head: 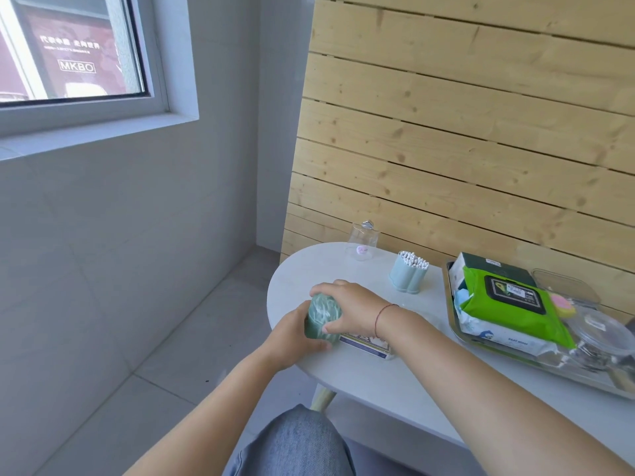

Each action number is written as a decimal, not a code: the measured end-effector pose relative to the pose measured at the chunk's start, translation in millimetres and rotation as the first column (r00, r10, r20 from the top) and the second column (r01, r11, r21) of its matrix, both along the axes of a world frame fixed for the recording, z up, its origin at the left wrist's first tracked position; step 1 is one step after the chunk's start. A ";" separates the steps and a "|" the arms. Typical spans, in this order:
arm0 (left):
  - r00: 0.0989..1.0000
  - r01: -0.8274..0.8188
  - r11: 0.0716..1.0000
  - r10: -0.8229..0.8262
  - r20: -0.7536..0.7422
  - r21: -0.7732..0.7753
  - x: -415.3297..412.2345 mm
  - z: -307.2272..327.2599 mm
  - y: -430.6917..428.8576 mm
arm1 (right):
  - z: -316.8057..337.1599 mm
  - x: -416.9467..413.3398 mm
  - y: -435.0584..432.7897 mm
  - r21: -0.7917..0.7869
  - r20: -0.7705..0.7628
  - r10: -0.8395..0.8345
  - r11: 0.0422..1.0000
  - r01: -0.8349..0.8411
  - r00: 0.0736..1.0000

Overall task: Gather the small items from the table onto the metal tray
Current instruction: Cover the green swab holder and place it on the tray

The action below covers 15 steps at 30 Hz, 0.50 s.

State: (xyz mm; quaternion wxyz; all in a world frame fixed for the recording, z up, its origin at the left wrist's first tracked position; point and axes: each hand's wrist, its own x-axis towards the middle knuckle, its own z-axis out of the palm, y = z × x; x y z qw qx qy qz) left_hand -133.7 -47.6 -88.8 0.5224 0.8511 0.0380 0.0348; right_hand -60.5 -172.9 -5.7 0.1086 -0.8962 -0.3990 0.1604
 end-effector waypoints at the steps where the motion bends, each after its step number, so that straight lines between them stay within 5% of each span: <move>1: 1.000 -0.010 1.000 0.010 0.012 -0.001 -1.7 3.2 -1.4 | 1.1 -1.2 -3.3 0.027 -0.010 -0.002 1.000 0.002 1.000; 7: 0.988 0.148 0.928 -0.155 0.007 -0.343 -11.2 52.5 -10.3 | 62.4 -2.0 -51.7 0.341 -0.299 0.022 0.936 0.085 0.954; 15: 0.881 0.453 0.854 -0.473 -0.019 -0.255 1.5 106.8 -76.7 | 102.3 -17.0 -134.2 0.371 -0.371 0.039 0.922 0.110 0.928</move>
